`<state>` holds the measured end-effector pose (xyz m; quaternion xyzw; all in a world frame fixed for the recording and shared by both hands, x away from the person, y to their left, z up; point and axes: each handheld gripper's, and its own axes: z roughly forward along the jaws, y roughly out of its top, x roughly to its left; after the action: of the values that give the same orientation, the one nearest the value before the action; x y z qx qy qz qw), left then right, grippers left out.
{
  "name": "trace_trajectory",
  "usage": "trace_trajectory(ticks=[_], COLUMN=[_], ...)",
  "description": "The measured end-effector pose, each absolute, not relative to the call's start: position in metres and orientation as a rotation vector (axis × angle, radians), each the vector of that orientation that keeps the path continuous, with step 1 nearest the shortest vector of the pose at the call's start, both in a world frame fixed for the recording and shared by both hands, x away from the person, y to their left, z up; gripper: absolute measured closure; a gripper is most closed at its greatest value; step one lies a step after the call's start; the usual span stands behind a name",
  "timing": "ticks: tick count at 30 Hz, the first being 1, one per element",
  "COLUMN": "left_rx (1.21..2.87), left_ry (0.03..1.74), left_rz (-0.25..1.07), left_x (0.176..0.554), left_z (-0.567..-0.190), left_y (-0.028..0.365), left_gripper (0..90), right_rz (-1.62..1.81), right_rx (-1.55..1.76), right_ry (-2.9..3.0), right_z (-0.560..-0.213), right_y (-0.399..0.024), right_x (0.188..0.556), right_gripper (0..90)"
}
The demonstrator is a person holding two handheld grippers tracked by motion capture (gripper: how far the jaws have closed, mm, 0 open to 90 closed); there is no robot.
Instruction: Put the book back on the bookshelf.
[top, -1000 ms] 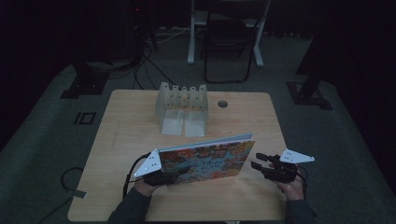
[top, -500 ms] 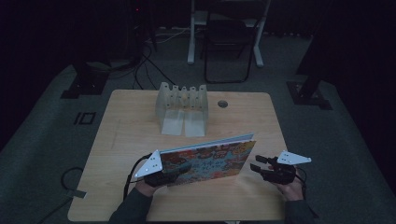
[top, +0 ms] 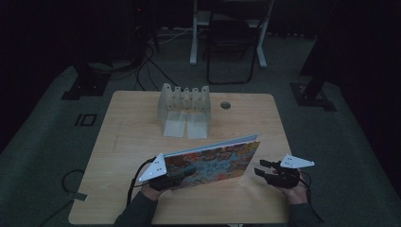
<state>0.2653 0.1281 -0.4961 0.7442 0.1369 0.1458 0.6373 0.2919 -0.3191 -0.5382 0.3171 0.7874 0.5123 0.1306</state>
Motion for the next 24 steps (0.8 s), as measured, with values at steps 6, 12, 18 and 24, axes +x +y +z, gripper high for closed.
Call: trace_trajectory(ticks=[6,12,18,24], left_rx=[1.704,1.696,1.691,1.691], left_ry=[0.293,0.277,0.252,0.255], left_rz=[0.313,0.278,0.222,0.234], left_x=[0.264,0.2628,0.2628,0.2638], left_z=[-0.496,-0.4972,-0.4977,-0.4984], left_y=[0.1244,0.122,0.1211,0.1194], left_gripper=[74.7,75.3,73.2,70.3], right_rz=[1.48,1.47,1.469,1.471], right_rx=[0.927,0.922,0.923,0.927], right_ry=[2.291,2.297,2.298,2.295], right_z=[-0.541,-0.542,-0.5427,-0.5434], right_y=[-0.3188,-0.3177,-0.3178,-0.3186], right_x=[0.2921,0.2925,0.2924,0.2925], right_gripper=[49.9,49.9,49.9,49.9])
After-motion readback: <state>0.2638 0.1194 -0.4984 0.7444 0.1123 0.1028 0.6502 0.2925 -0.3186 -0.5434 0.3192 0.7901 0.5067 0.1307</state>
